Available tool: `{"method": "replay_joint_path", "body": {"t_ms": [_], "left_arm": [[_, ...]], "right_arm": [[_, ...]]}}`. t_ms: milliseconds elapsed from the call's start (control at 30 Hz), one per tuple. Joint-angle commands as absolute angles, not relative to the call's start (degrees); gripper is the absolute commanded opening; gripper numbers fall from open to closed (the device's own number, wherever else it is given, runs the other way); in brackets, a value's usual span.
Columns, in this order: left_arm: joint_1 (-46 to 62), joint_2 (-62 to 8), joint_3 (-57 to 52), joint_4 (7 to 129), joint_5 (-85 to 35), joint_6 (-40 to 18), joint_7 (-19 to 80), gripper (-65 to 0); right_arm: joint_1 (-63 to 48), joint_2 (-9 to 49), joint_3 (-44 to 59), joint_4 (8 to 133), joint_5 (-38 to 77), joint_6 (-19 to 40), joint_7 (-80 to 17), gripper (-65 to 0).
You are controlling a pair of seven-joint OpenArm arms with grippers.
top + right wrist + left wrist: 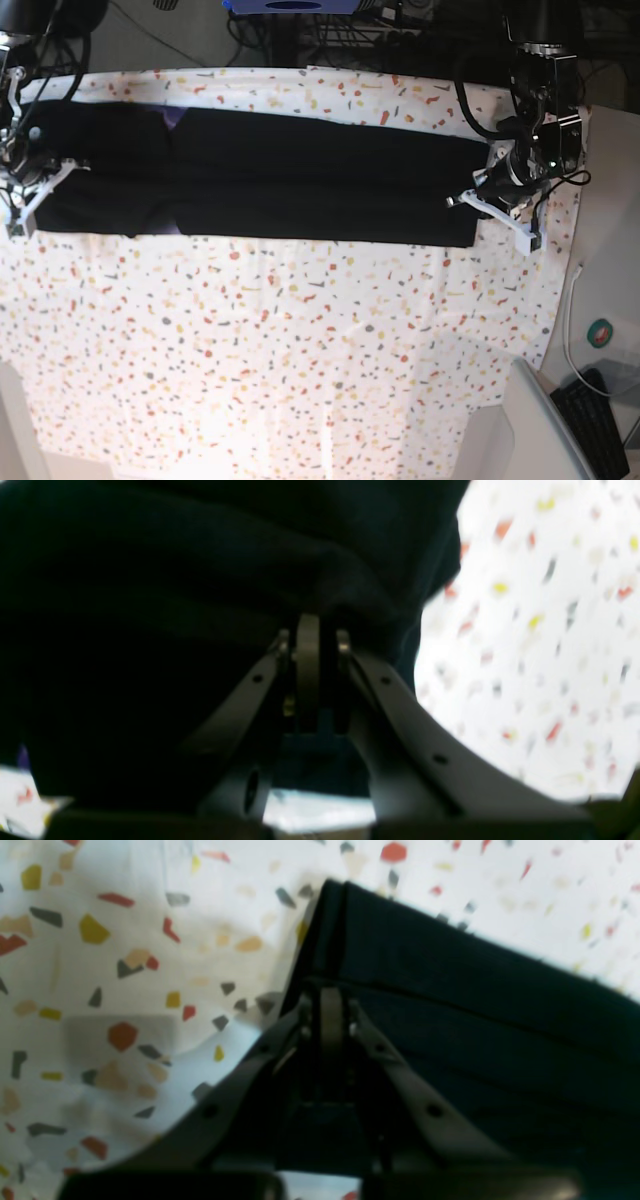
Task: Layout the t-shirt on the table in an organized manner, then fold the t-shirt properly
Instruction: 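Lay the folded edge down with both grippers, forming a long strip, then press and straighten the strip ends with both grippers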
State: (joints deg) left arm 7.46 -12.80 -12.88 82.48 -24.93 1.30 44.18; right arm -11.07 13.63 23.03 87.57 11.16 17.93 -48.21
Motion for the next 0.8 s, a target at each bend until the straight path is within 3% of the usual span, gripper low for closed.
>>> {"method": "replay_joint_path", "body": {"t_ms": [0, 400, 433, 500, 600, 700, 767], "left_arm": [[6.9, -13.5, -13.1, 82.9, -23.7, 1.5, 43.2, -65.0], [6.7, -12.4, -13.1, 82.9, -21.8, 1.5, 43.1, -65.0], [6.7, -12.4, -13.1, 82.9, -21.8, 1.5, 43.1, -65.0], [6.7, -12.4, -13.2, 83.0, -21.8, 1.5, 43.1, -65.0], [6.7, -12.4, -13.2, 83.0, -21.8, 1.5, 43.1, -65.0], [6.8, -12.3, -13.6, 83.2, -22.1, 1.5, 43.1, -65.0], [7.0, -12.3, -13.8, 84.6, -22.1, 1.5, 43.1, -56.4]], "right_arm": [[-10.5, 13.7, 23.4, 89.2, 11.1, 17.8, -47.5, -65.0], [-10.2, 13.2, 23.5, 84.2, 11.1, 17.5, -47.7, -65.0], [-10.2, 13.2, 23.5, 84.2, 11.1, 17.5, -47.7, -62.0], [-10.3, 13.1, 23.5, 84.6, 11.3, 17.5, -47.8, -46.4], [-11.6, 12.9, 24.3, 87.3, 11.3, 17.5, -47.8, -31.5], [-12.4, 10.1, 29.7, 92.7, 11.3, 17.5, -47.8, -28.1], [-12.6, 8.9, 31.7, 96.0, 11.2, 17.5, -47.8, -28.1]]}}
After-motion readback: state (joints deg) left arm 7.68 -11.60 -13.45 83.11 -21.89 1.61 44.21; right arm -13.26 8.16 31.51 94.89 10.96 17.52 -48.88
